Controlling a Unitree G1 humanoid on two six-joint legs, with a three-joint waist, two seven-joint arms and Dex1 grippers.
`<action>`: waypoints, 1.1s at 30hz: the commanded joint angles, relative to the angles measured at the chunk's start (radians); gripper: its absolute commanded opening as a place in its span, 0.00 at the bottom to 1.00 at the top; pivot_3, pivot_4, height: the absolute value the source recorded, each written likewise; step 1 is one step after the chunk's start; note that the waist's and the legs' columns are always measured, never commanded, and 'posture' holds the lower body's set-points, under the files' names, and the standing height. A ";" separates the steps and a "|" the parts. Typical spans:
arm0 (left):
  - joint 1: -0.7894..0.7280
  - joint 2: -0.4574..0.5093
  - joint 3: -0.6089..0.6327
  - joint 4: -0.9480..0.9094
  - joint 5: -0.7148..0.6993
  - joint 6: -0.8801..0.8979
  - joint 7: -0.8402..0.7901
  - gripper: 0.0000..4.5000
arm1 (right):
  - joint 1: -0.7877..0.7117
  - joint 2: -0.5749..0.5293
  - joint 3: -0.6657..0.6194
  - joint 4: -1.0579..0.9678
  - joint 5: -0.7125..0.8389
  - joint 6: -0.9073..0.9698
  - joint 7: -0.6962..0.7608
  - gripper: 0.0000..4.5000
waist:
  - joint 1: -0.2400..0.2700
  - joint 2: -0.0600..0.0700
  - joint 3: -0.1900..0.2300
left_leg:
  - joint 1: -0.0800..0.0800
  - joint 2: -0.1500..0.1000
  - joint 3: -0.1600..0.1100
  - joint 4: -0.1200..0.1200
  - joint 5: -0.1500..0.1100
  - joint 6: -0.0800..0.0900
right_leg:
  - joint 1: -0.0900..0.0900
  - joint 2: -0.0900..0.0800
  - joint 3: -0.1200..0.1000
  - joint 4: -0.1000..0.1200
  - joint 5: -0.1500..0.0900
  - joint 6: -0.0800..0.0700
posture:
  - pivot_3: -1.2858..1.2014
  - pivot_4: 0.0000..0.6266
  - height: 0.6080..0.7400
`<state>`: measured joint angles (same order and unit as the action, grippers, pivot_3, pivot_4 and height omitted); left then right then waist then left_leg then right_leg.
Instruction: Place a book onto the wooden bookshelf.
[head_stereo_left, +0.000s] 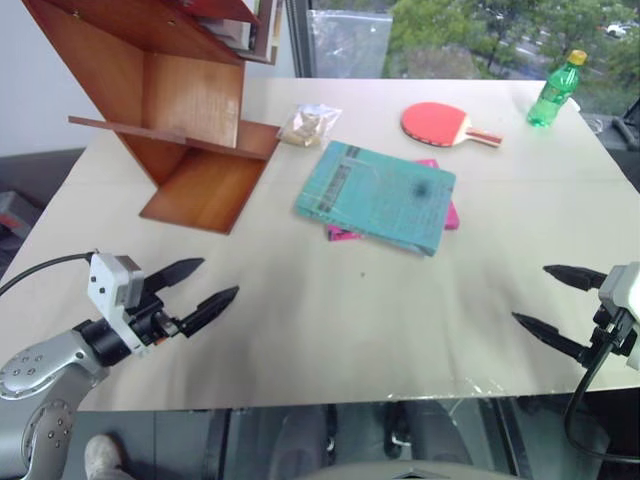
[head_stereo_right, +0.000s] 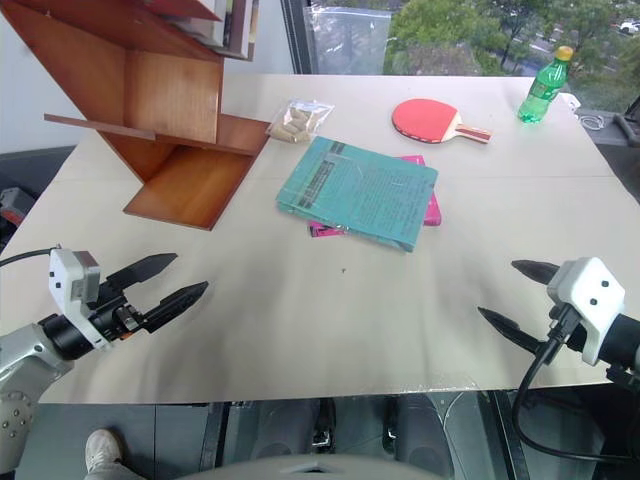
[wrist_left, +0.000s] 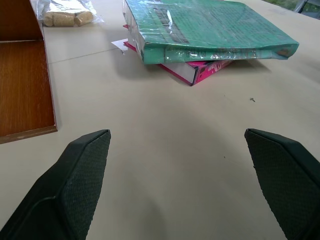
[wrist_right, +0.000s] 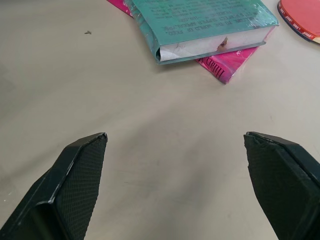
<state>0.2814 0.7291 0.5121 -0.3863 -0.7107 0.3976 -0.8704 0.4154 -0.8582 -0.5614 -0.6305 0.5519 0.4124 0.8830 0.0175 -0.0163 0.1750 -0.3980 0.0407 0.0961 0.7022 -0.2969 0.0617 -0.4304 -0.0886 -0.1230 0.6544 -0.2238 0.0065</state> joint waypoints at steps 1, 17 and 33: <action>-0.008 0.026 0.030 -0.032 -0.016 -0.005 -0.028 1.00 | -0.036 -0.015 0.001 -0.011 -0.013 0.012 -0.020 0.99 | 0.000 0.000 0.000 | 0.000 0.000 0.000 0.000 0.000 0.000 | 0.000 0.000 0.000 0.000 0.000 0.000 | 0.52 0.24 1.00; -0.124 0.012 -0.095 -0.145 -0.043 0.037 -0.006 1.00 | -0.610 0.109 0.520 0.305 -0.274 0.065 -0.237 0.08 | -0.004 0.000 0.001 | 0.000 -0.001 0.003 0.000 0.002 -0.003 | -0.002 0.003 0.002 0.001 0.002 0.003 | 0.52 0.24 1.00; -0.089 0.021 -0.072 -0.227 -0.113 0.089 0.011 1.00 | -0.768 0.312 0.708 0.406 -0.345 -0.016 -0.183 0.08 | -0.005 0.001 0.002 | 0.000 -0.001 0.003 0.000 0.003 -0.004 | -0.002 0.003 0.001 0.002 0.003 0.001 | 0.52 0.24 1.00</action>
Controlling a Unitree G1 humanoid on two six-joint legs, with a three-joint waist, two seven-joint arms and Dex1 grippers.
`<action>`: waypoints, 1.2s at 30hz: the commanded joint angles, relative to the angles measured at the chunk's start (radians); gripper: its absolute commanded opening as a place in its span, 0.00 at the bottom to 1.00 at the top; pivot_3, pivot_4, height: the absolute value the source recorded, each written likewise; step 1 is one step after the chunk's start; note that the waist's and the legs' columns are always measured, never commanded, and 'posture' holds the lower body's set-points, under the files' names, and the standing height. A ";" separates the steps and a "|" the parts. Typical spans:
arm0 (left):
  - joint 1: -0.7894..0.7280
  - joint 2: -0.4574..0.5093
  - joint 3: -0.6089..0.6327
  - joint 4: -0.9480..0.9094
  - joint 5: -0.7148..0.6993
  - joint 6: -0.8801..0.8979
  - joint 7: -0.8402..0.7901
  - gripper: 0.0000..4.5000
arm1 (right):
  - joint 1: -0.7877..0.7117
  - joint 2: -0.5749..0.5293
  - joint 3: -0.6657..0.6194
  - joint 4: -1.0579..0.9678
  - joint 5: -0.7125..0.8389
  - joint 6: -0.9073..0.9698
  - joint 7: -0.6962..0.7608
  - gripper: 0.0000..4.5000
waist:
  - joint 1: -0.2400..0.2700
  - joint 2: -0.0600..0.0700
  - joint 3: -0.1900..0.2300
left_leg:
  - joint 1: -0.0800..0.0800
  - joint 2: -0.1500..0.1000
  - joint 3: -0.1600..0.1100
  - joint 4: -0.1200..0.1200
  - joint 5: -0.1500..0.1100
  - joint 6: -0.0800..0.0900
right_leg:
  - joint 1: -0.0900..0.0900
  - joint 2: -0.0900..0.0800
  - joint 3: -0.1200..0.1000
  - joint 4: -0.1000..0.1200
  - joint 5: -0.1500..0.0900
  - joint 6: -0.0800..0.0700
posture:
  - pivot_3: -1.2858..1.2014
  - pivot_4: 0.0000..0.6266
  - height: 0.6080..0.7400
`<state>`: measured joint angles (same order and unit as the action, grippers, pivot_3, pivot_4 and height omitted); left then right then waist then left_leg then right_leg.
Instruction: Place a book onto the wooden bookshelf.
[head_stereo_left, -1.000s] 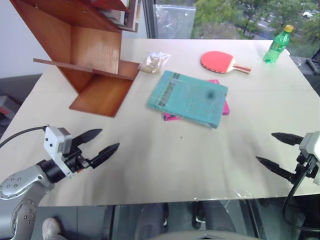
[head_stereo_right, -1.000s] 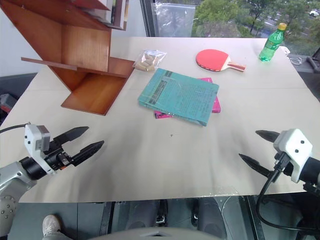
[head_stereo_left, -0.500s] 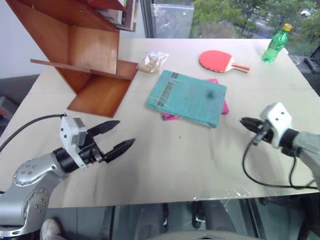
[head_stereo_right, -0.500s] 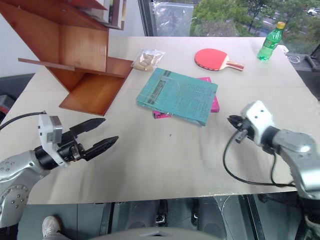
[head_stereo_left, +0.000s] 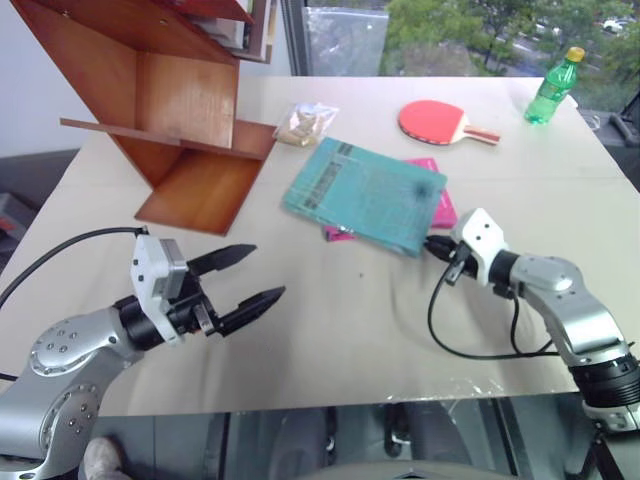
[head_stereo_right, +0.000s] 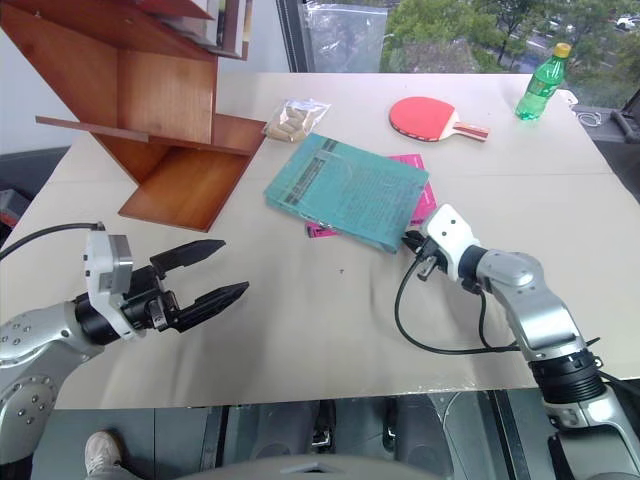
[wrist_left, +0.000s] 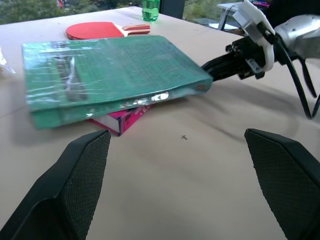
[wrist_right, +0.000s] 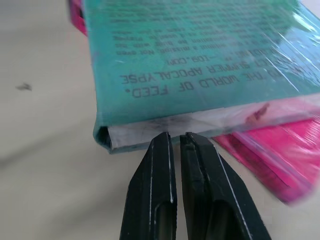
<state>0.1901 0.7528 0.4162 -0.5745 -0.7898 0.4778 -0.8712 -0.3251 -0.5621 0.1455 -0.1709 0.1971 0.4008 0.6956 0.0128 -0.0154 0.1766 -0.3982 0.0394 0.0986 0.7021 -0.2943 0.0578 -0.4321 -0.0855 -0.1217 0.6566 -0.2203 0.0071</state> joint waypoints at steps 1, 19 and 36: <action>0.004 -0.004 0.024 -0.040 -0.037 0.011 0.016 1.00 | -0.032 0.025 0.006 -0.056 0.008 -0.001 0.004 0.08 | 0.000 0.000 0.000 | 0.000 0.000 0.000 0.000 0.000 0.000 | 0.000 0.000 0.000 0.000 0.000 0.000 | 0.52 0.24 1.00; -0.145 -0.173 -0.011 0.048 -0.361 0.298 0.543 1.00 | 0.026 0.059 -0.023 -0.187 0.104 0.048 0.098 0.08 | 0.006 0.000 0.000 | 0.000 -0.001 -0.001 0.000 0.000 0.000 | 0.001 -0.001 -0.001 0.001 0.001 -0.001 | 0.52 0.24 1.00; -0.751 -0.532 -0.079 0.863 -0.606 0.334 0.989 1.00 | 0.173 -0.145 -0.388 -0.670 0.448 0.251 0.010 0.95 | 0.004 -0.004 -0.001 | 0.002 -0.003 -0.002 0.002 0.001 0.000 | 0.004 0.000 -0.001 0.002 0.001 -0.001 | 0.52 0.24 1.00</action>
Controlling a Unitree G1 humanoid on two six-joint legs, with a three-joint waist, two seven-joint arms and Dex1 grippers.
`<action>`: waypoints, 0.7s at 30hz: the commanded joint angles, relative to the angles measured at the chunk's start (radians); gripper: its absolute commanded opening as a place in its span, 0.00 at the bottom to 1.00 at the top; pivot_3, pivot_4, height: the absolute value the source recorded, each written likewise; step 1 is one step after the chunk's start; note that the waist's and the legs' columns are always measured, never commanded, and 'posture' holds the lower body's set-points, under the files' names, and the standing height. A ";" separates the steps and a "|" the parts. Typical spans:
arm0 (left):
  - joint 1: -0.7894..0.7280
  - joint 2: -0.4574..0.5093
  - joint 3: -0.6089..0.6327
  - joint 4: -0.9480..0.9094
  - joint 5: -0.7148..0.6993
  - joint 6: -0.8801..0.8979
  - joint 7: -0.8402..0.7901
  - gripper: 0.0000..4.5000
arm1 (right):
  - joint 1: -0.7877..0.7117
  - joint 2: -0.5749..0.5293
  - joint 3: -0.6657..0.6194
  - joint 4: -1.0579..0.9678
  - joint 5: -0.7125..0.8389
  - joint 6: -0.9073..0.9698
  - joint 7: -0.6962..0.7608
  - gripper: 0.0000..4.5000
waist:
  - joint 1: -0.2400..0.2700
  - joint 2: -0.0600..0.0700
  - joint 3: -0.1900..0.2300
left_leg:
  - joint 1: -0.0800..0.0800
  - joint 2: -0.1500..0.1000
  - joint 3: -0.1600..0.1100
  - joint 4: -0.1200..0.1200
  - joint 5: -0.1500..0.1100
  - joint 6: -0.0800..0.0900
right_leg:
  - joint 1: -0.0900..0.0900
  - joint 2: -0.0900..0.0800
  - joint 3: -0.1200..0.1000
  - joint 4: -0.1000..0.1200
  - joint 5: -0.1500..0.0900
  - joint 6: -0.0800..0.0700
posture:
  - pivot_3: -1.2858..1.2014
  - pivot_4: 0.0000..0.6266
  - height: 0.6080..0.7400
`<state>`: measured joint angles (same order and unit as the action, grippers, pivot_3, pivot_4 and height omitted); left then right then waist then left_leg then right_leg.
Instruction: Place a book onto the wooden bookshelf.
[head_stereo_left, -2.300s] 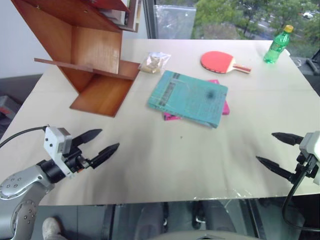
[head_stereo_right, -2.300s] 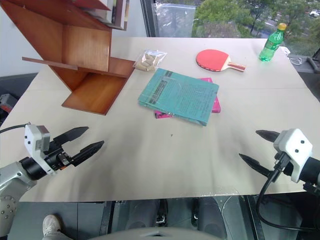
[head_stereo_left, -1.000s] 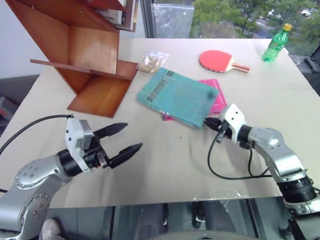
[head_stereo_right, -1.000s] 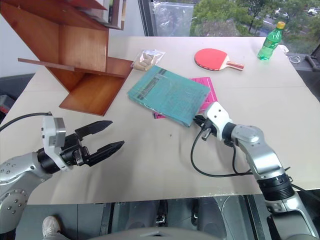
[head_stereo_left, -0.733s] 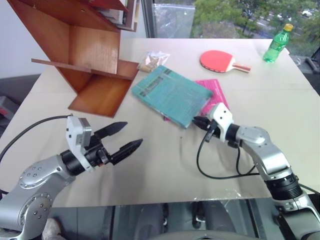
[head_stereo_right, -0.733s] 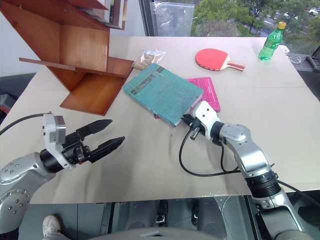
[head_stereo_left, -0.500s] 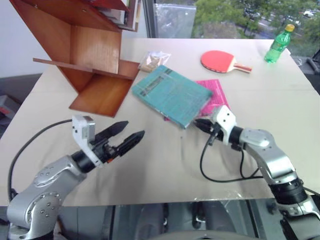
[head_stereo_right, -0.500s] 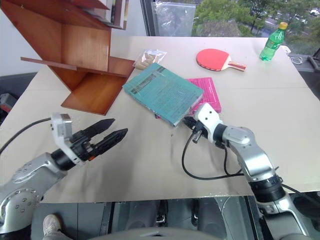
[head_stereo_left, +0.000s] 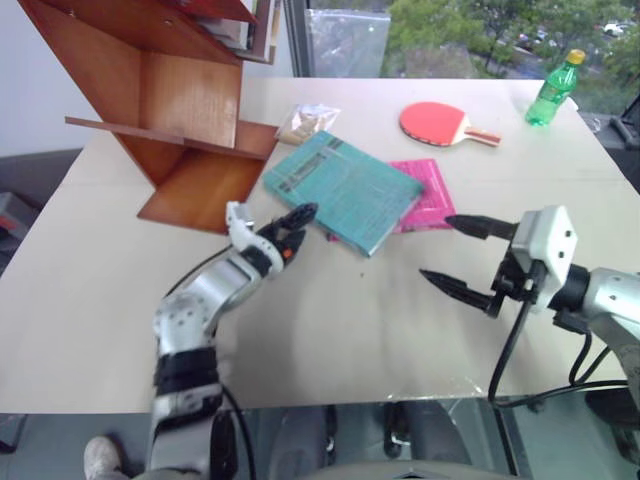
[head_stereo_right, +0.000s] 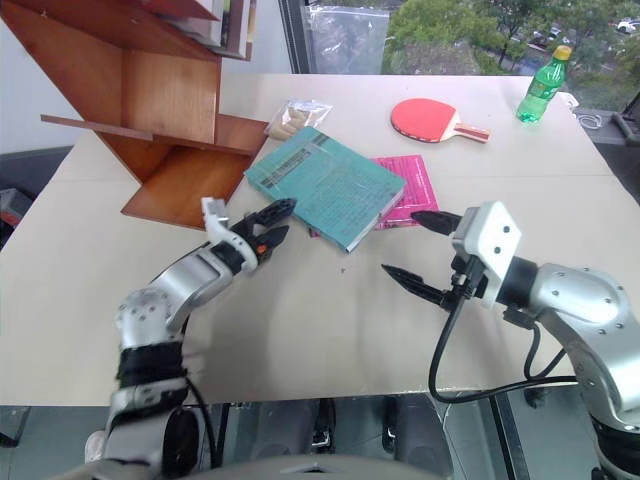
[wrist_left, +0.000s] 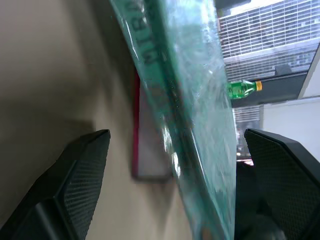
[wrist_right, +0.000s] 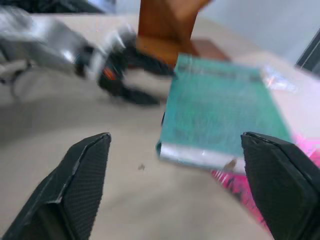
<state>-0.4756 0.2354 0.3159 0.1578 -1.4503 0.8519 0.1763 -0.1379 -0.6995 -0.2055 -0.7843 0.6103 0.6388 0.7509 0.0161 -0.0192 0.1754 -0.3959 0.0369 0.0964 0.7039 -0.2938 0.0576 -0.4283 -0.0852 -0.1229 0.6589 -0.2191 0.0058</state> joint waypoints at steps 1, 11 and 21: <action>-0.121 -0.021 0.027 0.184 0.070 -0.047 -0.080 1.00 | -0.014 -0.011 -0.037 -0.063 0.038 0.017 -0.057 0.95 | 0.001 0.000 0.000 | 0.000 0.000 0.000 0.000 0.000 0.000 | 0.000 0.000 0.000 0.000 0.000 0.000 | 0.52 0.24 1.00; -0.262 -0.090 0.121 0.442 0.156 -0.047 -0.221 0.51 | 0.126 -0.036 -0.113 -0.126 0.057 -0.036 -0.067 0.97 | 0.000 0.000 0.000 | -0.001 0.000 0.001 0.000 0.000 0.000 | 0.000 0.000 0.000 -0.002 0.000 0.001 | 0.52 0.24 1.00; -0.156 -0.124 0.203 0.172 -0.024 0.139 -0.094 0.09 | 0.218 -0.024 -0.187 -0.117 0.078 -0.149 -0.031 0.97 | -0.002 -0.001 0.000 | 0.000 0.000 0.000 0.000 0.000 0.000 | 0.000 -0.001 0.002 -0.001 -0.001 0.002 | 0.52 0.24 1.00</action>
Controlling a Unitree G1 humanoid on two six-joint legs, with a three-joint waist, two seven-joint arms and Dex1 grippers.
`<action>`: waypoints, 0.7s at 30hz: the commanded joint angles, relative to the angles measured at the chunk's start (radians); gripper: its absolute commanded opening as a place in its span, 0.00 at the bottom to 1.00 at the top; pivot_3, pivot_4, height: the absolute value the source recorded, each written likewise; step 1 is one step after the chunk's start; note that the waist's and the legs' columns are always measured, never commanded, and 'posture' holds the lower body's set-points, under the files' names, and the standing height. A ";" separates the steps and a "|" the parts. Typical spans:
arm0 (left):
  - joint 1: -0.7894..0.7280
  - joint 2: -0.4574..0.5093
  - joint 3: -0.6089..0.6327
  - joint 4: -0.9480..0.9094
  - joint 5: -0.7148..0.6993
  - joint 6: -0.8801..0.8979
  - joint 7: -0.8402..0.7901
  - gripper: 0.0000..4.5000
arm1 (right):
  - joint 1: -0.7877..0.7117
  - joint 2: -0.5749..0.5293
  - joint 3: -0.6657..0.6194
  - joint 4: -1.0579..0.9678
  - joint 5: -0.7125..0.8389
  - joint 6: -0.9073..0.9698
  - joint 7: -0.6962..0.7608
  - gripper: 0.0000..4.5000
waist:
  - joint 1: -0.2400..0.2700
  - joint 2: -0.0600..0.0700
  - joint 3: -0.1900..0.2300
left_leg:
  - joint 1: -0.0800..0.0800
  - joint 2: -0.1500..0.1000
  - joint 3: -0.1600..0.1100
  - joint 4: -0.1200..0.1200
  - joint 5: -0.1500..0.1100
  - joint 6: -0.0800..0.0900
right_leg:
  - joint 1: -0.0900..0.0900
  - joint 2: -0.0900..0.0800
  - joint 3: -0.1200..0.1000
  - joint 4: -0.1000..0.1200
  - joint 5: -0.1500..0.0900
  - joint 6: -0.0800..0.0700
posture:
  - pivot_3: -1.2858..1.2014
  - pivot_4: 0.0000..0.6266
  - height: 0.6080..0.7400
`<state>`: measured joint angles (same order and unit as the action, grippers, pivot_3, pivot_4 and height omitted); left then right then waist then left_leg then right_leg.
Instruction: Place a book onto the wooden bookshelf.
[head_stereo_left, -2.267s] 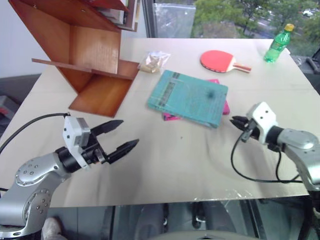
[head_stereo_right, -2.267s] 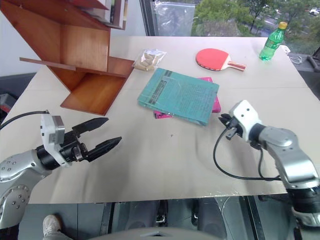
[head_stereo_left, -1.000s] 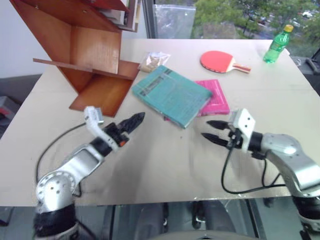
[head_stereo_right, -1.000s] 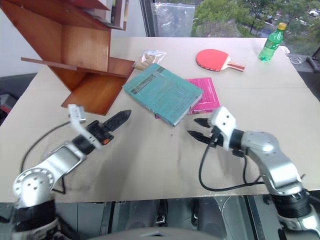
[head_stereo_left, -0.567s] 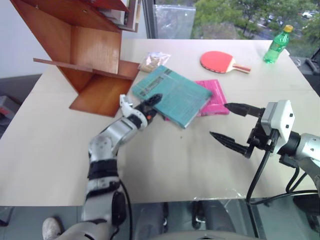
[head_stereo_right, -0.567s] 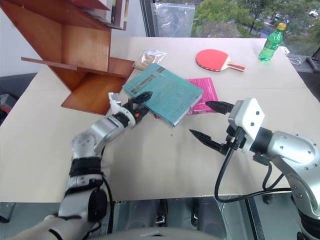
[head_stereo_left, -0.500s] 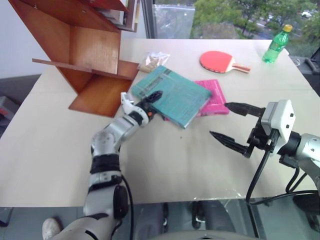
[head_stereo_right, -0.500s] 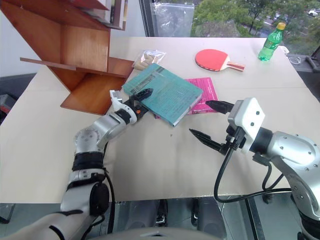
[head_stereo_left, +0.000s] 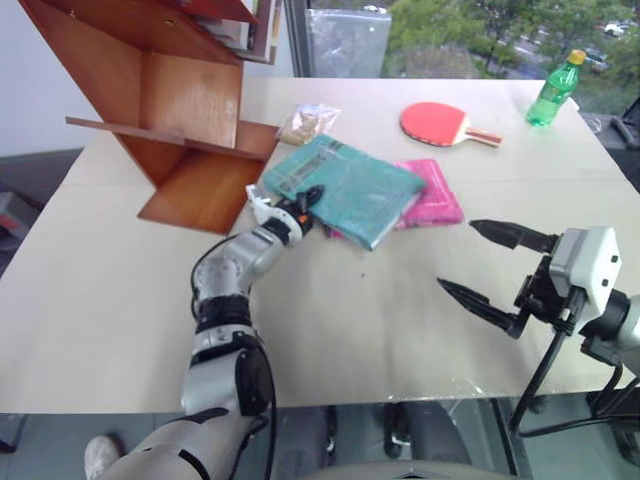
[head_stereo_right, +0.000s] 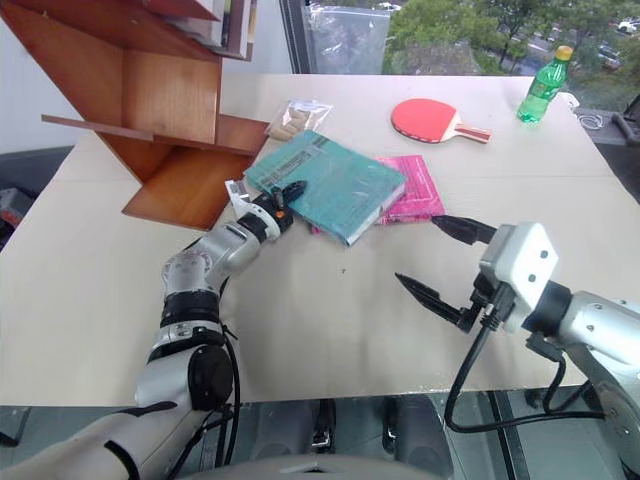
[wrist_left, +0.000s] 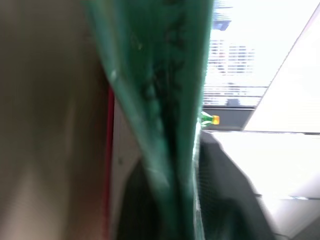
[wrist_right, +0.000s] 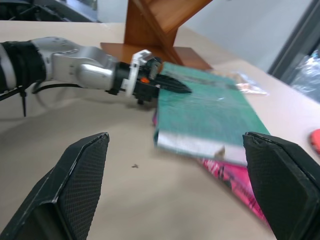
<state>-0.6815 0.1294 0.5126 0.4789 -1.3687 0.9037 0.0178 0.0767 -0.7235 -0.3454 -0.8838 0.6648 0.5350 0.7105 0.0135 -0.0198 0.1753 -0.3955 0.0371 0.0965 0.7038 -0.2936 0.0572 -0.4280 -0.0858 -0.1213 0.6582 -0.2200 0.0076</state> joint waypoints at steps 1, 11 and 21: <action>0.071 -0.024 0.002 -0.210 -0.150 0.110 0.096 0.09 | 0.005 0.001 -0.056 -0.015 0.035 -0.051 0.011 0.97 | 0.001 0.000 0.000 | 0.000 0.000 0.000 0.000 0.000 0.000 | 0.000 0.000 0.000 0.000 0.000 0.000 | 0.52 0.24 1.00; 0.083 0.097 -0.082 -0.484 -0.327 0.128 0.235 0.09 | -0.151 -0.010 0.031 0.038 0.067 -0.017 -0.071 0.97 | 0.001 -0.002 0.001 | 0.002 0.000 -0.001 0.000 0.001 -0.001 | 0.001 0.000 0.000 0.002 0.001 -0.001 | 0.52 0.24 1.00; 0.138 -0.009 -0.140 -0.291 -0.106 -0.037 0.148 0.09 | -0.285 -0.013 0.123 0.038 0.059 0.054 -0.164 0.97 | 0.012 -0.002 0.001 | 0.000 -0.001 -0.001 0.000 0.001 -0.001 | 0.002 0.000 -0.002 -0.001 0.001 -0.002 | 0.52 0.24 1.00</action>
<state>-0.5425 0.1335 0.3817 0.1564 -1.5234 0.9071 0.2073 -0.1991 -0.7276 -0.2070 -0.8160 0.7140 0.5852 0.5665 0.0259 -0.0222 0.1764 -0.3955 0.0359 0.0956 0.7042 -0.2929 0.0563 -0.4263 -0.0859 -0.1234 0.6571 -0.2189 0.0060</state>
